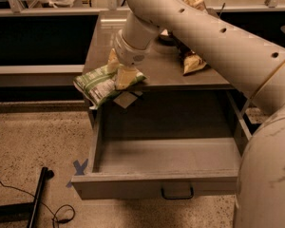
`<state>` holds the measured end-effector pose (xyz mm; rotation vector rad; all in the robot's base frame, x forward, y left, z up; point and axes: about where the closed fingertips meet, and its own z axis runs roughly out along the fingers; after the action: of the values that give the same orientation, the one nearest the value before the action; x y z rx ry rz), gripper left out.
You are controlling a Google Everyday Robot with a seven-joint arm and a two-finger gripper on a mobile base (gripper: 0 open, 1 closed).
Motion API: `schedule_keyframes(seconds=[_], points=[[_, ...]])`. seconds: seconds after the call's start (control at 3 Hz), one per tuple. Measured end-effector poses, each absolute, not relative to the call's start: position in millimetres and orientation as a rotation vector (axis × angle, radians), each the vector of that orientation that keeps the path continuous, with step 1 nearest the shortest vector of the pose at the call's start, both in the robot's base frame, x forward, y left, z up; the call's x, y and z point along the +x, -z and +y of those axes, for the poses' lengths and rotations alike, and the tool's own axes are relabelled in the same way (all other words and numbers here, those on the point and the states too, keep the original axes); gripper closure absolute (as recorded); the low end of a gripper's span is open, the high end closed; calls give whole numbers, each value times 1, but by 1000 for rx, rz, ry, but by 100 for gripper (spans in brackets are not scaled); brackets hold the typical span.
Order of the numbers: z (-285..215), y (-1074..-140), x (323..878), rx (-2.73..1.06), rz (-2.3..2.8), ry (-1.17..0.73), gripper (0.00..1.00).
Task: Place green jalapeno chip bag into top drawer
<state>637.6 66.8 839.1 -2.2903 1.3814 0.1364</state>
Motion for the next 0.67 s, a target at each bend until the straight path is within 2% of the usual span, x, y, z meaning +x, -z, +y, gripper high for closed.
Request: schedule_keyframes(seconds=[0.33, 0.67], points=[[61, -852, 633, -2298, 1350, -124, 84], [51, -865, 627, -2290, 1320, -120, 100]])
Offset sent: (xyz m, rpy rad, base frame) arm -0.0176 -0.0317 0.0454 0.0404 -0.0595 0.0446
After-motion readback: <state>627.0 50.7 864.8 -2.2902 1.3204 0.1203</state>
